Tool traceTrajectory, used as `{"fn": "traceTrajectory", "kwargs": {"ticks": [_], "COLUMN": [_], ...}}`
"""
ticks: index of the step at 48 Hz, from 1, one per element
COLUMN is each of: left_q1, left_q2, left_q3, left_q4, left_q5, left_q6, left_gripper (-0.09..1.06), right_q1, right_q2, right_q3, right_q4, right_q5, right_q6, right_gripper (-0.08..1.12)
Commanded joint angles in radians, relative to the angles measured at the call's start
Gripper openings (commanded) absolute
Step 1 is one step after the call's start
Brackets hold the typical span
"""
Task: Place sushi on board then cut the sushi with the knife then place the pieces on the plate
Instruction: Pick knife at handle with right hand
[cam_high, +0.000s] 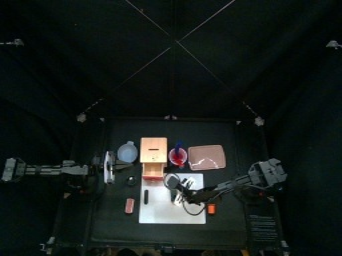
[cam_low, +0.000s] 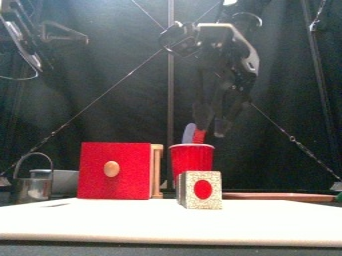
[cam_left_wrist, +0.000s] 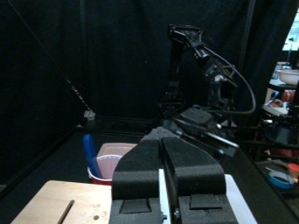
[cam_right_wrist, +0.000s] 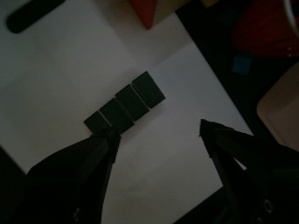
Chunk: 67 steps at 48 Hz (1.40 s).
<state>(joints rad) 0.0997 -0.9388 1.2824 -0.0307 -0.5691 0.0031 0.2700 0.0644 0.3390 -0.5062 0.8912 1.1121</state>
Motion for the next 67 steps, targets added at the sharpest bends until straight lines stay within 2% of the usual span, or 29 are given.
{"fn": "traceTrajectory", "kwargs": {"ticks": [1, 9, 14, 22, 27, 36, 44, 67], "left_q1": [0.005, 0.017, 0.041, 0.08, 0.087, 0.094, 0.1, 0.114], "left_q2": [0.008, 0.011, 0.012, 0.012, 0.012, 0.012, 0.012, 0.012], "left_q3": [-0.031, -0.031, -0.032, -0.031, -0.029, -0.029, -0.028, -0.02], "left_q4": [-0.002, -0.002, -0.002, -0.002, -0.005, -0.021, -0.038, -0.038], "left_q5": [-0.011, -0.011, -0.011, -0.011, -0.011, -0.011, -0.011, -0.011], "left_q6": [0.002, 0.005, 0.006, 0.002, 0.002, 0.002, 0.003, 0.003], "left_gripper": [0.3, 0.3, 0.3, 0.3, 0.3, 0.3, 0.3, 0.3], "right_q1": [-0.055, -0.14, -0.222, -0.362, -0.411, -0.439, -0.43, -0.42], "right_q2": [-0.166, -0.31, -0.362, -0.336, -0.296, -0.242, -0.193, -0.035], "right_q3": [0.055, 0.1, 0.091, 0.032, 0.002, -0.029, -0.06, -0.183], "right_q4": [0.021, 0.04, 0.098, 0.282, 0.334, 0.293, 0.31, 0.302], "right_q5": [0.0, 0.064, 0.074, 0.072, 0.072, 0.075, 0.078, 0.129], "right_q6": [-0.017, -0.147, -0.322, -0.646, -0.773, -0.87, -0.939, -1.008], "right_gripper": [1.0, 1.0, 1.0, 1.0, 1.0, 1.0, 1.0, 0.99]}}
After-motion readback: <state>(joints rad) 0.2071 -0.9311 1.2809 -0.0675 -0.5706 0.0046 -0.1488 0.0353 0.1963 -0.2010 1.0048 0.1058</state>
